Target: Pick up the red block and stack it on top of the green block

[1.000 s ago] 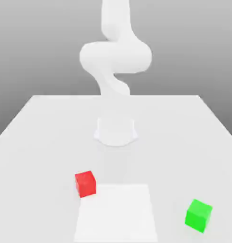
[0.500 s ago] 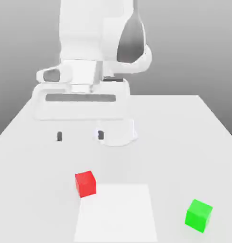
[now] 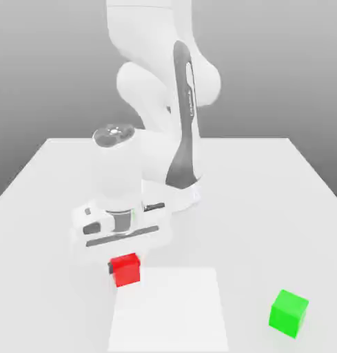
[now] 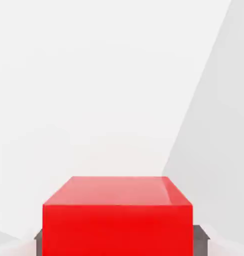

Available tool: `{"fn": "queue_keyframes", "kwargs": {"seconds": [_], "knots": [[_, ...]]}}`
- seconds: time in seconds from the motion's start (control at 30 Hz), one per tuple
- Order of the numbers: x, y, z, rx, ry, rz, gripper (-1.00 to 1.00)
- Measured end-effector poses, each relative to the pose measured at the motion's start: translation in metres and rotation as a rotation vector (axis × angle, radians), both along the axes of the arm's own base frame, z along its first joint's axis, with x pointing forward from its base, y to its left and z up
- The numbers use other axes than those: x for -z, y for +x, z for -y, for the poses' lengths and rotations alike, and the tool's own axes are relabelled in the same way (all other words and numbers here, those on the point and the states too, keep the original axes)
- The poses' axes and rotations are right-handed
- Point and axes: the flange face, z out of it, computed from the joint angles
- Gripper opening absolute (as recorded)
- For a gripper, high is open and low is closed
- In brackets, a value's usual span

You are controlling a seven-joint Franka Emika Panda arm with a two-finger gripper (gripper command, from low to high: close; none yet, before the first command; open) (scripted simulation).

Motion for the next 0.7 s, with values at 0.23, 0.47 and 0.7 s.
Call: {"fn": "queue_keyframes", "kwargs": {"seconds": [0.23,0.47,0.7], "knots": [[-0.038,0.001,0.001,0.003,0.002,0.001,-1.0],[-0.074,0.052,-0.078,-0.101,-0.008,-0.001,-1.0],[-0.094,0.099,-0.244,-0.216,-0.006,0.001,-1.0]]}}
